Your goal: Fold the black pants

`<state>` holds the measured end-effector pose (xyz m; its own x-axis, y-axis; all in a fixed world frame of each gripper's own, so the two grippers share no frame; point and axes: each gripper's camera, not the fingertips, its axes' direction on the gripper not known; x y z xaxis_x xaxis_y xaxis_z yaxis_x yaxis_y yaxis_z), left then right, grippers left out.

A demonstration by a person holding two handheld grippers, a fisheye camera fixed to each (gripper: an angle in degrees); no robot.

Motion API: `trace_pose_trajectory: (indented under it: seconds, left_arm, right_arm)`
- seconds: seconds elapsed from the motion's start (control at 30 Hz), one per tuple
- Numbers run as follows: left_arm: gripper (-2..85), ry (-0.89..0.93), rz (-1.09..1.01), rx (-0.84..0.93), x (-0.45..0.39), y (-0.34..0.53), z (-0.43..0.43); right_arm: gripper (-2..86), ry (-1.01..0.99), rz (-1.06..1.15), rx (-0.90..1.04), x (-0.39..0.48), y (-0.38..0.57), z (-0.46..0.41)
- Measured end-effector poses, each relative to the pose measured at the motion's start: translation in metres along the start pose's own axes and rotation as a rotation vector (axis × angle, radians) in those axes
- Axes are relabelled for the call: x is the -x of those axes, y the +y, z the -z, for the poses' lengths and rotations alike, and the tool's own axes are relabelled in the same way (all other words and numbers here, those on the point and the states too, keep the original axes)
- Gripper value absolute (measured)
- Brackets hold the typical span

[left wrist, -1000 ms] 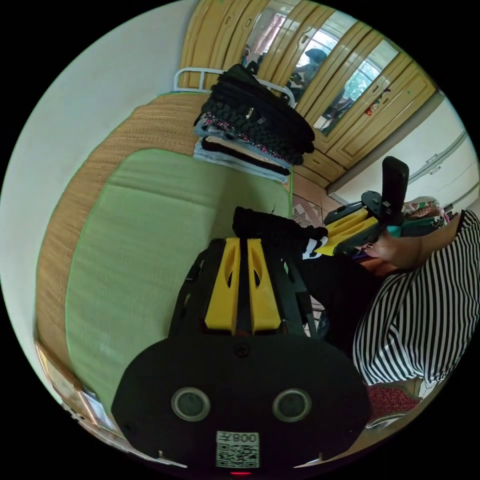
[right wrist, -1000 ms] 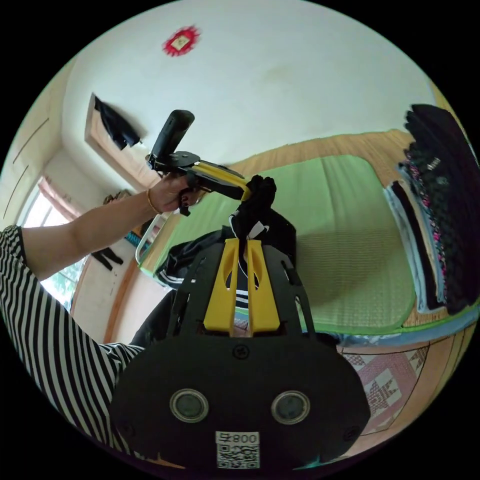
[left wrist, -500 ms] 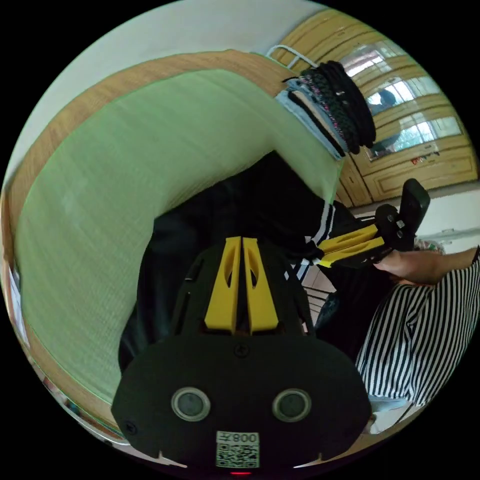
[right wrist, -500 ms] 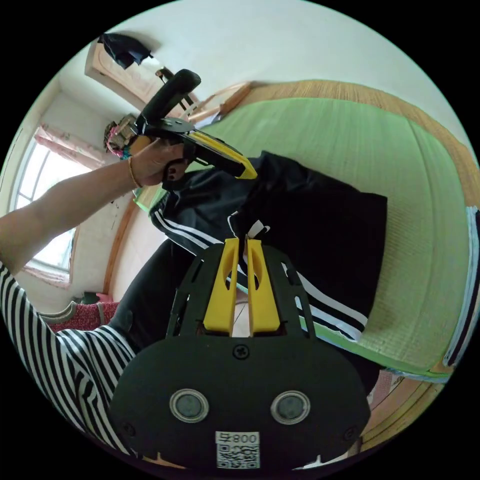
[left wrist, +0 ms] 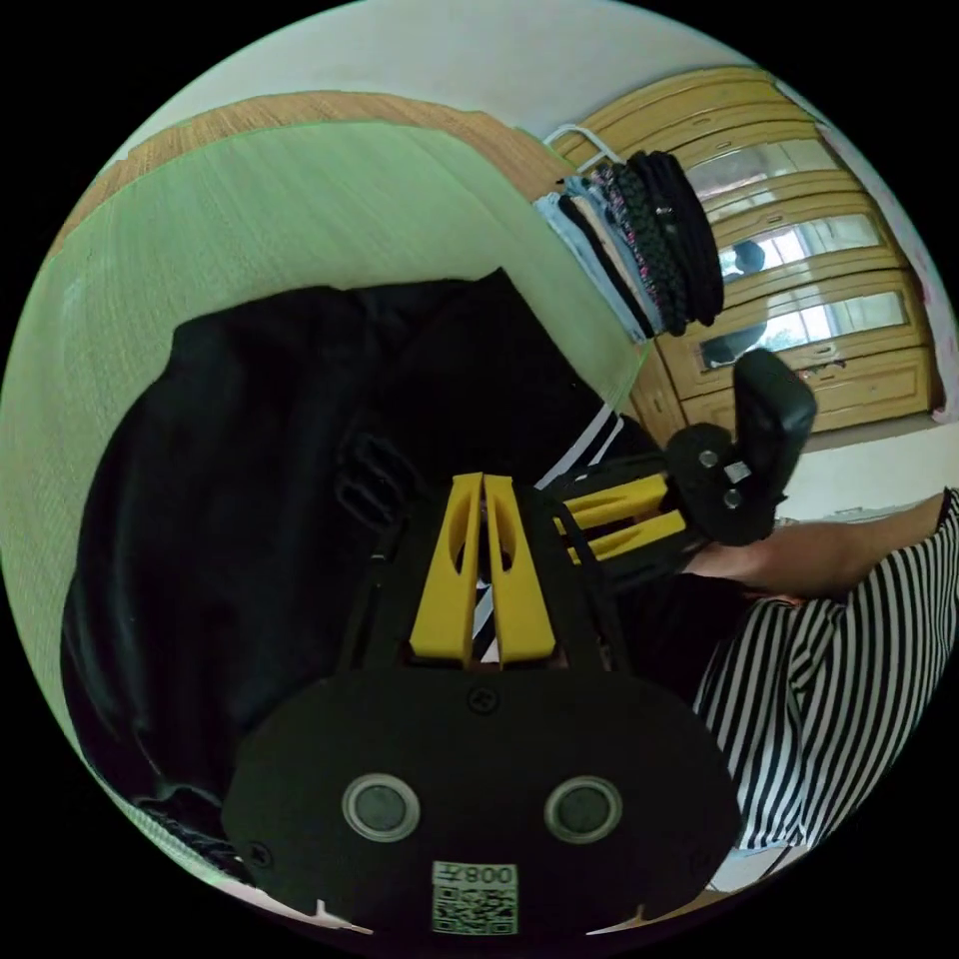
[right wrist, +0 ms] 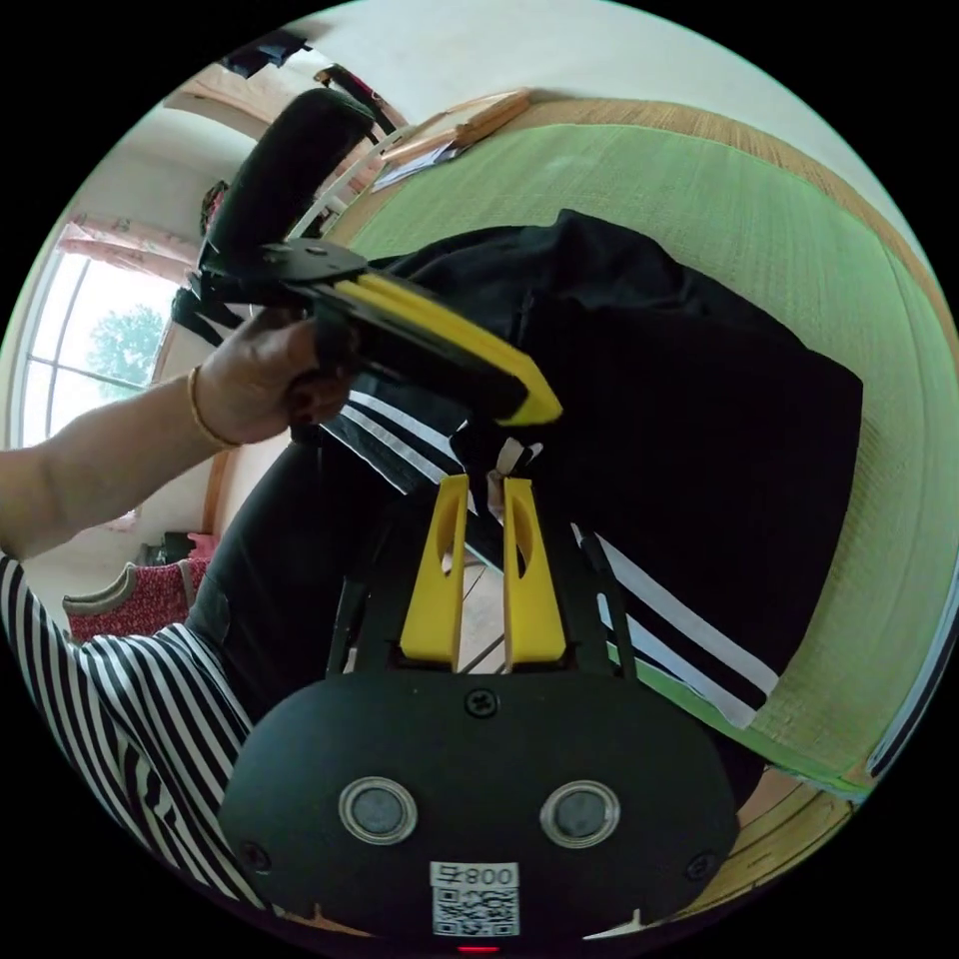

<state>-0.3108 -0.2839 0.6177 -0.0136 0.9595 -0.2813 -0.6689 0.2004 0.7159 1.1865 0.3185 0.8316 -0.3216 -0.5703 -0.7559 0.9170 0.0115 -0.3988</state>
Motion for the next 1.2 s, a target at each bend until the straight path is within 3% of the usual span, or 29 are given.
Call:
trace_pose_trajectory:
  seconds: [0.4, 0.53, 0.73, 0.87, 1.03, 1.2]
  left_arm:
    - [0.1, -0.037, 0.005, -0.161, -0.068, 0.026, 0.078]
    - [0.0, -0.207, 0.039, 0.009, -0.084, 0.028, 0.05]
    - [0.1, -0.14, 0.097, -0.131, -0.105, 0.051, 0.066]
    - [0.1, -0.139, 0.091, -0.129, -0.13, 0.057, 0.056]
    - [0.1, -0.173, 0.09, -0.114, -0.145, 0.059, 0.033]
    - [0.1, -0.245, 0.052, -0.091, -0.172, 0.056, 0.017]
  right_arm:
    - [9.6, 0.101, 0.282, 0.06, 0.028, -0.027, -0.006]
    - [6.7, 0.022, 0.262, 0.072, 0.017, -0.032, 0.001]
    - [2.4, 0.037, 0.207, -0.035, -0.002, -0.06, 0.043]
    - [0.9, 0.121, 0.203, -0.034, -0.008, -0.108, 0.039]
    - [0.3, 0.254, 0.214, 0.184, -0.011, -0.156, -0.021]
    - [0.2, 0.266, 0.232, 0.169, -0.003, -0.161, -0.008]
